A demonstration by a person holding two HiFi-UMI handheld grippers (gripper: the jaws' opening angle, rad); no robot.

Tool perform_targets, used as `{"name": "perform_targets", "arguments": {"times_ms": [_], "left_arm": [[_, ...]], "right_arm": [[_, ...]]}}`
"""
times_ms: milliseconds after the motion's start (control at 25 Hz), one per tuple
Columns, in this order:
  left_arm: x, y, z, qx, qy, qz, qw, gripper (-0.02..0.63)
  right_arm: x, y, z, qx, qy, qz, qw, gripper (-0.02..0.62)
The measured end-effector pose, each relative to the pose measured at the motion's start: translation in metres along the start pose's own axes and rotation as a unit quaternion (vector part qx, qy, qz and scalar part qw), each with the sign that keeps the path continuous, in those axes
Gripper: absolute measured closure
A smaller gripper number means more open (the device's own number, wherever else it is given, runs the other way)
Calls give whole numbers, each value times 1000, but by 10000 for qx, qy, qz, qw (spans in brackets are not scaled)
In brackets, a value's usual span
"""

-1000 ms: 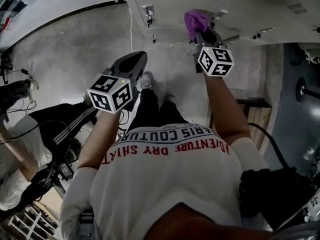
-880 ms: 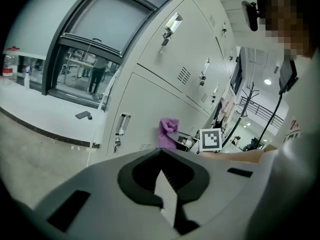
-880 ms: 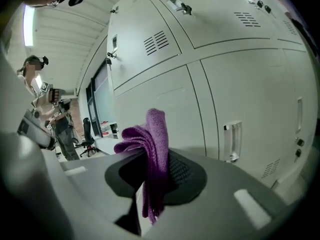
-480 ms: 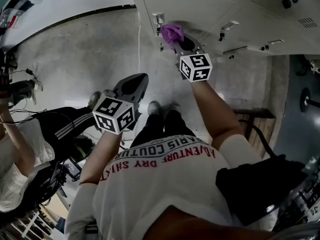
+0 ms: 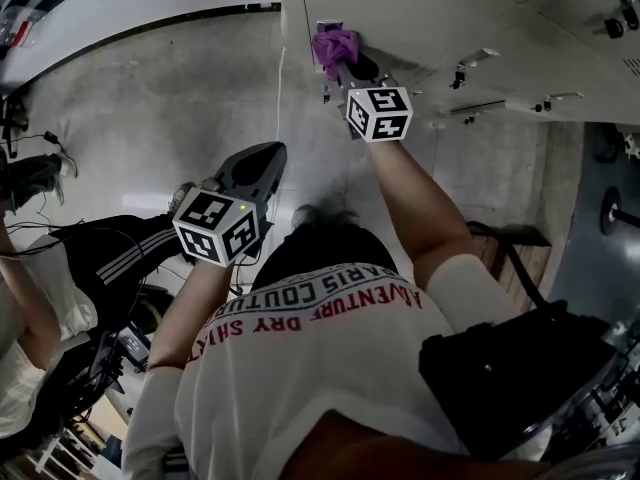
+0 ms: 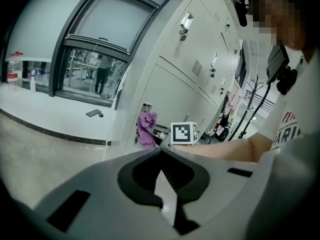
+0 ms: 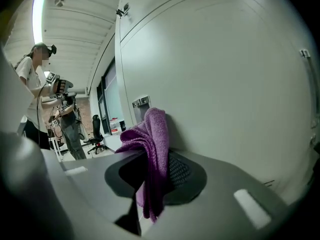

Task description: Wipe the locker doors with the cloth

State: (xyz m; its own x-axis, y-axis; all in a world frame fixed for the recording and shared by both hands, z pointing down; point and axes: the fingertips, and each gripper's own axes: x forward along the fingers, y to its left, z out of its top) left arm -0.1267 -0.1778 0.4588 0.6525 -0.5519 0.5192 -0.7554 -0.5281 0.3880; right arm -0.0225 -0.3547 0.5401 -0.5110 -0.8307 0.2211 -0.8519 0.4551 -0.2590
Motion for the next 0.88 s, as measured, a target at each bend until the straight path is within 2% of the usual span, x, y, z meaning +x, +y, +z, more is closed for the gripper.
{"name": "perform_targets", "arguments": {"times_ms": [440,880], "left_arm": [[18,-7,-1,76,162,-106,9998,604],[57,-46,-13,179,482,-450,9977,604]], "right_arm": [[-15,-26,6,-121,-35,-238,9996,532],[-78,-111,11,-54,-78,-996,9950,532]]}}
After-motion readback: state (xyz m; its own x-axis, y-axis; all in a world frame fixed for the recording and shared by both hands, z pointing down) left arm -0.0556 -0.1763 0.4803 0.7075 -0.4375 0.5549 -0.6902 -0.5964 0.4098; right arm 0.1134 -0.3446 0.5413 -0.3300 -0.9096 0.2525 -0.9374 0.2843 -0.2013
